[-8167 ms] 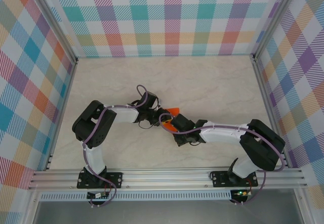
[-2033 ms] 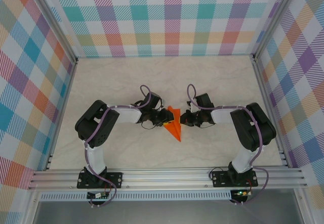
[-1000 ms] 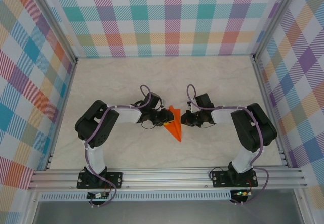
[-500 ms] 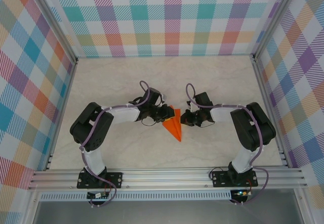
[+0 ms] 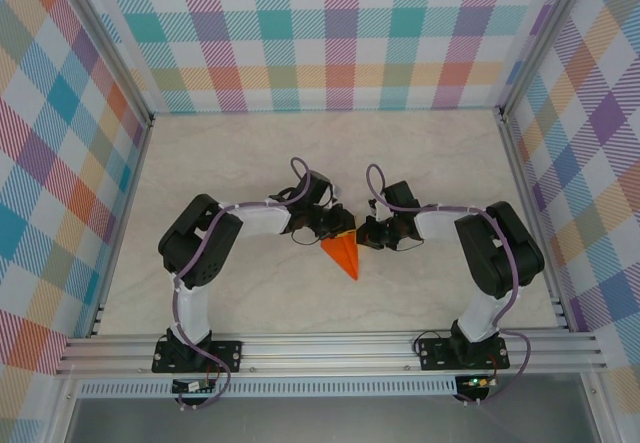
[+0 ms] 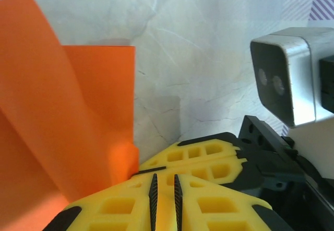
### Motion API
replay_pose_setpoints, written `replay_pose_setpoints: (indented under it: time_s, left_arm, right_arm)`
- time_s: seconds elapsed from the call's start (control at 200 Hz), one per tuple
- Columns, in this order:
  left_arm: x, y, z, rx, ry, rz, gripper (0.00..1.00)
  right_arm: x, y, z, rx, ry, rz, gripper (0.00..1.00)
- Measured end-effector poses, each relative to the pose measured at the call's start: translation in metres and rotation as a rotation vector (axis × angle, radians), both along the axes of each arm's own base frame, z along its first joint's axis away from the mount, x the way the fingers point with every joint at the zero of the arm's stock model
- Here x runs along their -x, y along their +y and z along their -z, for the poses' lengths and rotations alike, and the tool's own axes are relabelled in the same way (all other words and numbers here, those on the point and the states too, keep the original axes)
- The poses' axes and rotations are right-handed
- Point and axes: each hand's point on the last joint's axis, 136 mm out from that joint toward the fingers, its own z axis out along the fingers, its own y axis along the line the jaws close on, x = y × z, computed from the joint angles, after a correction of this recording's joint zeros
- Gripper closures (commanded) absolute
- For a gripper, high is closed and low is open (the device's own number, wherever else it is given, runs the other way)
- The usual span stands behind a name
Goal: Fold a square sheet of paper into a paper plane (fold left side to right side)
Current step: Fourth fold the wing at the center of the table.
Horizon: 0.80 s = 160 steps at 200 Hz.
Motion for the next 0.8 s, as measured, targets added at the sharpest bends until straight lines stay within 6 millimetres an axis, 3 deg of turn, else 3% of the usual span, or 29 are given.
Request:
replay_pose_setpoints:
  time_s: [0.8]
  left_arm:
    - [0.005, 0.012, 0.028, -0.074, 0.020, -0.017, 0.82]
  right_arm:
    - [0.000, 0.000, 0.000, 0.021, 0.009, -0.006, 1.00]
